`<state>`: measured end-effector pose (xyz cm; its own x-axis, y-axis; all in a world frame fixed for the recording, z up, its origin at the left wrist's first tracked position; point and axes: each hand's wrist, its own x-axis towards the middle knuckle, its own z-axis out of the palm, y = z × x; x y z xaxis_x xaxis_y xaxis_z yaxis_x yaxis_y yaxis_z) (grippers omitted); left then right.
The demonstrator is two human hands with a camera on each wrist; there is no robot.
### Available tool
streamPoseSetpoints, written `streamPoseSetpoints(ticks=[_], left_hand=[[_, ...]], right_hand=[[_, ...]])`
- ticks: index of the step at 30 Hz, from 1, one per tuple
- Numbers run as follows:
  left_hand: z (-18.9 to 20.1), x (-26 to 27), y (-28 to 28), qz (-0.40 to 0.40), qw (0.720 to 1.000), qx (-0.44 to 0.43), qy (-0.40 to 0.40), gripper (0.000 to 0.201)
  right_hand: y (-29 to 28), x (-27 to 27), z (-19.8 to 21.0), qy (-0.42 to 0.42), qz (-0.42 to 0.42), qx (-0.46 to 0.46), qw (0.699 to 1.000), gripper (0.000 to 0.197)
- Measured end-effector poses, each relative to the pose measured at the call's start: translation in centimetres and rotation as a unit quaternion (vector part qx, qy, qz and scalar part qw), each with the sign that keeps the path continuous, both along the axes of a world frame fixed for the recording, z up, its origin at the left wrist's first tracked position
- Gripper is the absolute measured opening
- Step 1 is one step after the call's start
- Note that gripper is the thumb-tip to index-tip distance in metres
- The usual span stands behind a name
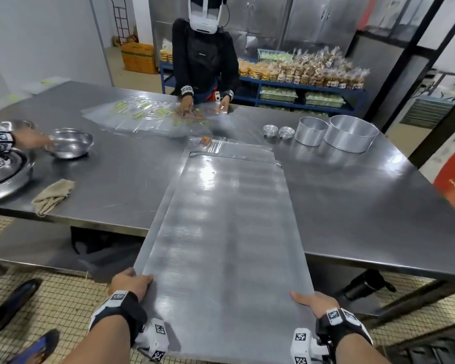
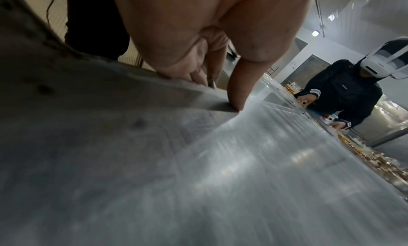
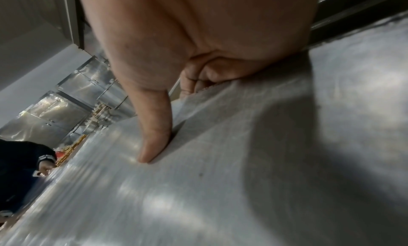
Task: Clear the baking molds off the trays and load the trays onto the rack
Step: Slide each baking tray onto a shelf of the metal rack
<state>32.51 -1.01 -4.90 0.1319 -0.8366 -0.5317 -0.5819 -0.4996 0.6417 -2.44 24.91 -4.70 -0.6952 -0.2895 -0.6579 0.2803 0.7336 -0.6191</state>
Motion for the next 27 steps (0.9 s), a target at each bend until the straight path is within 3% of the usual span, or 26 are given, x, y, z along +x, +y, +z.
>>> streamPoseSetpoints(ticks=[1,4,9,13,16,27], left_hand=[[0.0,-0.4,-0.1,-0.014,1.0,0.013,-0.013,0.017],[1.4,-2.2,0.0,-0.019,0.998,0.023,-0.056,0.053],[2.8,-4.2,-0.7,-0.015,0.993,0.017,-0.117,0.066],[2.8,-4.1,-2.0,-0.032,0.996,0.006,-0.087,0.054],[3.0,-3.7,-2.4,-0.038,0.996,0.001,-0.076,0.043],[1.7,-3.1,-6.5,-0.091,0.992,-0.007,-0.088,0.039]], right_hand=[[0.1,-0.2,-0.1,0.002,-0.01,-0.003,1.0,0.04],[-0.1,-0.5,-0.2,0.012,-0.031,-0.003,0.999,0.046],[-1.3,-0.3,0.1,0.034,-0.03,-0.021,0.999,0.047],[-2.4,-0.4,1.2,0.044,-0.033,-0.021,0.998,0.04],[-3.4,-0.4,1.3,0.036,-0.028,0.003,0.999,0.046],[-6.7,1.1,0.5,0.073,-0.021,0.05,0.996,0.042]])
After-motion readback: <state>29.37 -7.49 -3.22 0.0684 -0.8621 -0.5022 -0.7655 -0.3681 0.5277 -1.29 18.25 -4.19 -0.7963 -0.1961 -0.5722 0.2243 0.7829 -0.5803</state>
